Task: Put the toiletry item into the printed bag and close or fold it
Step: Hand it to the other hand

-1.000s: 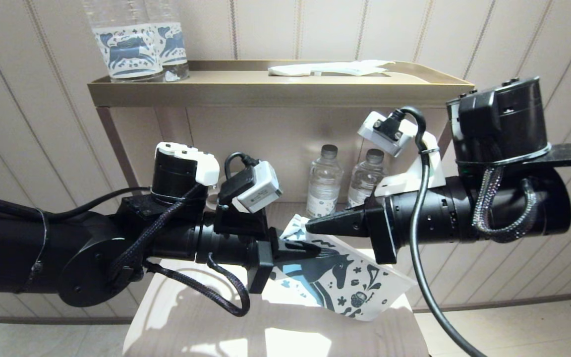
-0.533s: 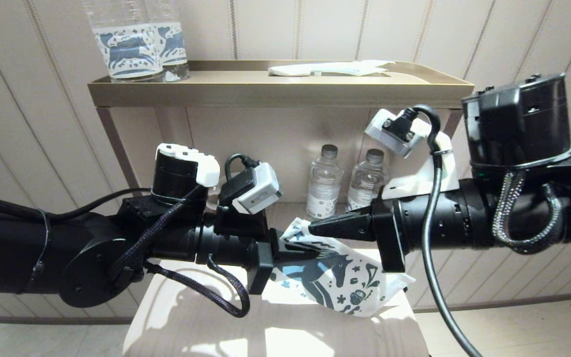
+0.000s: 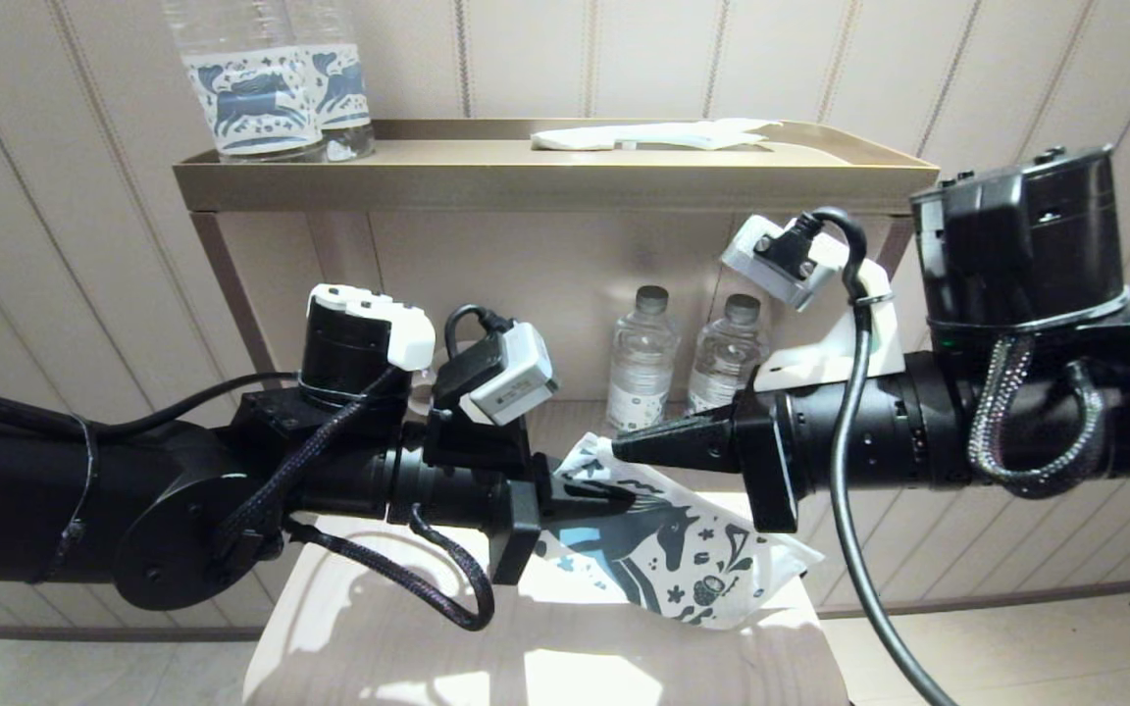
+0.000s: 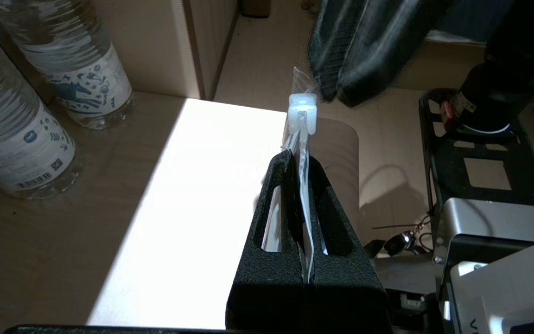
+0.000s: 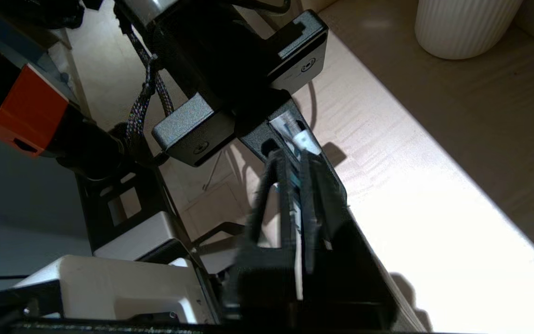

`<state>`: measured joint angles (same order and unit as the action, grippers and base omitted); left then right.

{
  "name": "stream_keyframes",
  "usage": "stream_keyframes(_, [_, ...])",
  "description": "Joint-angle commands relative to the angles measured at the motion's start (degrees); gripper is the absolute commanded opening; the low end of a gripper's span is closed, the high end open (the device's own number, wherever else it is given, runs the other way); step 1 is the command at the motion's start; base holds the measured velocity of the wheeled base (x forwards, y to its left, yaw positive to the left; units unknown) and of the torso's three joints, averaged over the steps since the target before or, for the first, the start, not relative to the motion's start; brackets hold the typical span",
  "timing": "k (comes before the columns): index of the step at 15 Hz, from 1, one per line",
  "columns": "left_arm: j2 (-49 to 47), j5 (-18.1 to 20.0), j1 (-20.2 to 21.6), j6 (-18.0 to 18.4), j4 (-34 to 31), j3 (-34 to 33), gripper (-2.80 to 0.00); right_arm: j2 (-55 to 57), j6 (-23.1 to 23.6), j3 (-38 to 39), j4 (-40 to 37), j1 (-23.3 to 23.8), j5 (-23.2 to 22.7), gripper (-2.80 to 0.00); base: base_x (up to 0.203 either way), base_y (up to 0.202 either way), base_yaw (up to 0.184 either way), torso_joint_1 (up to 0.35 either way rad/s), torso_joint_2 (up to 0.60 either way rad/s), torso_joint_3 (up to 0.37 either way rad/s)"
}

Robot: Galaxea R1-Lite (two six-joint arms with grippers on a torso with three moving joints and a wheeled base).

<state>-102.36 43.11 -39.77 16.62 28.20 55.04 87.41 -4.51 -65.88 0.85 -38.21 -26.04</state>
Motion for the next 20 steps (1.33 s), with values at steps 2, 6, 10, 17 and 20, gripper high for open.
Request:
stream_keyframes(2, [0.15,0.22,-0.22,0.08,0.19,-0.11,-2.8,0.22,0.12,0.13,0.03,-0.11,-0.31,0.0,0.0,0.0,0.0,0.0,0.0,0.0])
stream_keyframes(6, [0.15,0.22,-0.52,0.08,0.19,-0.28,-2.8,-0.13,0.03,-0.31,0.03,0.15,-0.5,0.0,0.0,0.0,0.0,0.0,0.0,0.0])
stream_keyframes(10, [-0.03,0.29,-0.83,0.08,0.19,-0.28,-2.8,0.69,-0.03,0.07,0.03,-0.2,-0.57,0.0,0.0,0.0,0.0,0.0,0.0,0.0])
stream_keyframes(17, [-0.47,0.31,-1.37,0.08,0.19,-0.54,-2.8,2.33,-0.22,-0.39,1.27,-0.2,-1.03,0.0,0.0,0.0,0.0,0.0,0.0,0.0])
stream_keyframes(20, [-0.38,0.31,-1.37,0.17,0.19,-0.46,-2.8,2.24,-0.06,0.05,1.34,-0.2,-1.03,0.0,0.0,0.0,0.0,0.0,0.0,0.0])
